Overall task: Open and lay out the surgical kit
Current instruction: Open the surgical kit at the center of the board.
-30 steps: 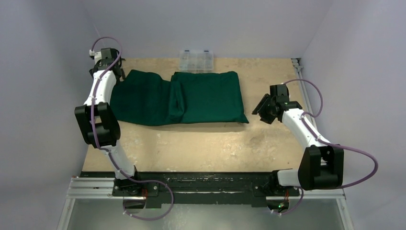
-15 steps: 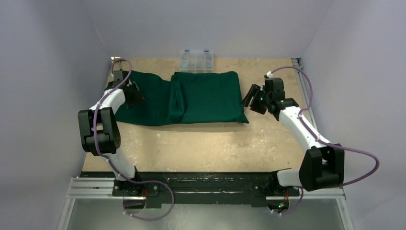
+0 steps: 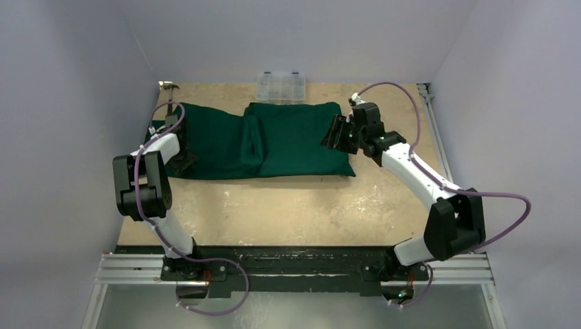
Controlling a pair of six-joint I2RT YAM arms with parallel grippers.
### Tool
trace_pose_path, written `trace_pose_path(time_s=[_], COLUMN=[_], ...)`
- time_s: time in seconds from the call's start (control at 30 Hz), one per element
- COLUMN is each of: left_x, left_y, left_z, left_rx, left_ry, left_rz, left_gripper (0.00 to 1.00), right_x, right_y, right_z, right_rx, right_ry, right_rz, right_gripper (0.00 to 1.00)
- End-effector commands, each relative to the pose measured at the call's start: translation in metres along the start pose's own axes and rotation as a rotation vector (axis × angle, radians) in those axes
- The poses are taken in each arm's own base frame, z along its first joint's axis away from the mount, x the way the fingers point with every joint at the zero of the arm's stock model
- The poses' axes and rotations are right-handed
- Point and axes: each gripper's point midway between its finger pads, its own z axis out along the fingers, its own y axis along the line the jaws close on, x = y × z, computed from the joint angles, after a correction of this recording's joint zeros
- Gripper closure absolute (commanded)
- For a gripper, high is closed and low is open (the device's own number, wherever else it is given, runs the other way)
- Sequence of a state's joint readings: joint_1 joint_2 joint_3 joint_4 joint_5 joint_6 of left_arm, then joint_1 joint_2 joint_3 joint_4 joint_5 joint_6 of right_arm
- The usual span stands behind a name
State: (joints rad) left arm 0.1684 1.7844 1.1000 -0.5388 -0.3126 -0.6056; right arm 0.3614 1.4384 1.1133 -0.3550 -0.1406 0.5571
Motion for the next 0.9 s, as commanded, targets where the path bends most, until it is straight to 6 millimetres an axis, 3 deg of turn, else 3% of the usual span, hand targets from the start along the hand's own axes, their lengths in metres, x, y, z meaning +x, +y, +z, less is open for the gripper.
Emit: trace_pose_path(time_s=[0.0,0.2,0.3,0.4,0.5,0.57,0.7,0.87], left_x=[0.016,0.018,-0.004,-0.05,-0.095,-0.111,-0.113,-0.108], left_y=[0.055,0.079,0.077,0.05,0.008,-0.029,-0.083,-0.103], left_z=[0.004,-0.006,-0.016,-0.041,-0.087,-0.122,-0.183,-0.218], left_rx=[-0.261,-0.348,-0.328,-0.199,-0.005,0.153,0.357,0.562], left_ry=[-0.002,-0.047,-0.097,-0.174,-0.268,-0.327,-0.419,-0.463], left_rz=[-0.068,-0.137,-0.135,-0.11,-0.063,0.002,0.096,0.078], left_gripper=[0.58,0.59,0.57,0.56,0.54,0.52,0.48,0.48], right_x=[-0.021,-0.017,-0.015,-0.015,-0.015,-0.012,-0.008,0.0], right_y=[0.025,0.036,0.041,0.051,0.062,0.075,0.101,0.129], right_z=[0.004,0.014,0.019,0.021,0.023,0.023,0.025,0.036], right_rx=[-0.032,-0.03,-0.024,-0.031,-0.039,-0.064,-0.123,-0.153], right_ry=[-0.073,-0.066,-0.063,-0.066,-0.074,-0.079,-0.099,-0.089], right_rz=[-0.057,-0.077,-0.11,-0.149,-0.196,-0.237,-0.294,-0.349], right_gripper=[0.39,0.4,0.4,0.39,0.36,0.3,0.21,0.18])
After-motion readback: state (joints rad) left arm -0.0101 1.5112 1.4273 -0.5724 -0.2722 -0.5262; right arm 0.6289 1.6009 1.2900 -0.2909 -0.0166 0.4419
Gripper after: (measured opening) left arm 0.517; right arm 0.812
